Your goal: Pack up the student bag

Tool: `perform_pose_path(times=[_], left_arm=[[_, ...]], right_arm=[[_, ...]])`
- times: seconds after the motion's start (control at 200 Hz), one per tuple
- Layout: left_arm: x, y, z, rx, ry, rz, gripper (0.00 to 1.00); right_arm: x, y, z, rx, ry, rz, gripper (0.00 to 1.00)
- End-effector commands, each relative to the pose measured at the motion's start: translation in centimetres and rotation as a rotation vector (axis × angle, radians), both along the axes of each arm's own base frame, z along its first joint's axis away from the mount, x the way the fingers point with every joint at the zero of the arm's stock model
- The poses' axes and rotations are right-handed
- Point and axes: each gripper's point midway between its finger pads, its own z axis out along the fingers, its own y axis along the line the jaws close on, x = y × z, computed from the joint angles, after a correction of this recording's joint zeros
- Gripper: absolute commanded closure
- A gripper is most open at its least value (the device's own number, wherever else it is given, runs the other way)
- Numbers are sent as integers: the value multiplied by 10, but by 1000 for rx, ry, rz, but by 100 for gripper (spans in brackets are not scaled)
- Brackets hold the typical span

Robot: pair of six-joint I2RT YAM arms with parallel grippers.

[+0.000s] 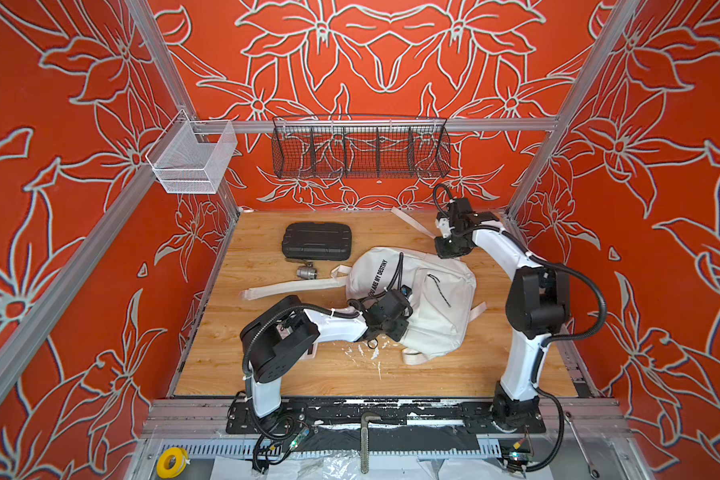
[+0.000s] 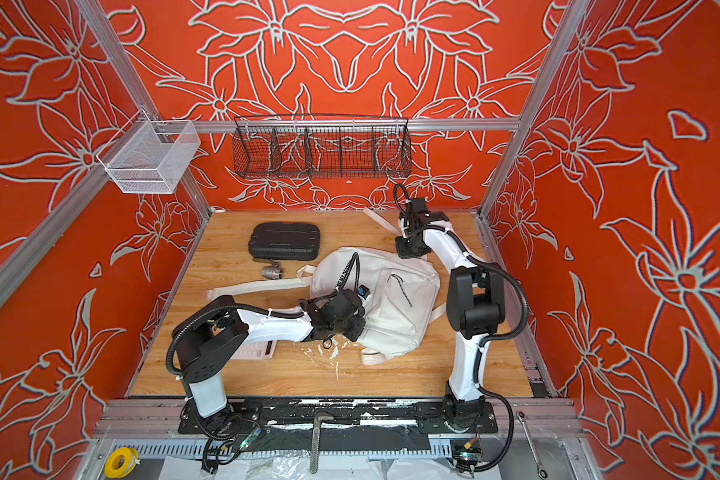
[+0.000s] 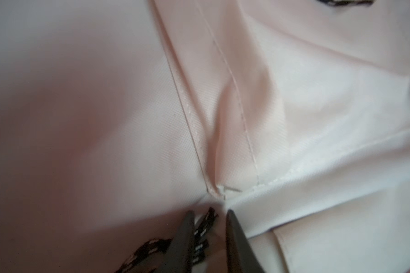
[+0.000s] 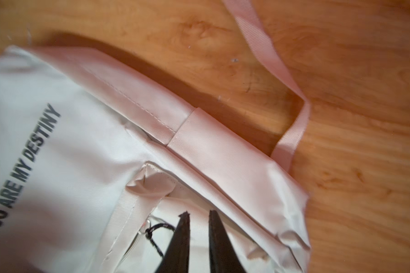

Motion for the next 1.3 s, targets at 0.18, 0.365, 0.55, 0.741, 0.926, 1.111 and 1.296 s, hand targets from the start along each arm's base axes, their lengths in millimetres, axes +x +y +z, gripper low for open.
perform_pose_path(times=[0.18,0.365,0.55,0.741,0.926,1.111,1.296], left_arm=[[10,7,94,-7,-92,26,46],[7,71,123,80,-69,264,39],[-5,115,135,25,-40,379,30],[1,98,146,-72,-90,326,26],[9,76,134,-33,-33,264,26],[17,61,126,-21,-8,240,26],[17,61,113,7,11,241,26]], right_arm=[[-42,-1,63,129,-105,-131,57],[-82,14,63,214,-74,-195,57],[-121,31,34,207,13,-291,57],[-141,32,-12,146,108,-395,57],[-132,31,-39,104,142,-421,57],[-115,49,-61,103,189,-384,57],[-98,66,-73,120,208,-353,56]])
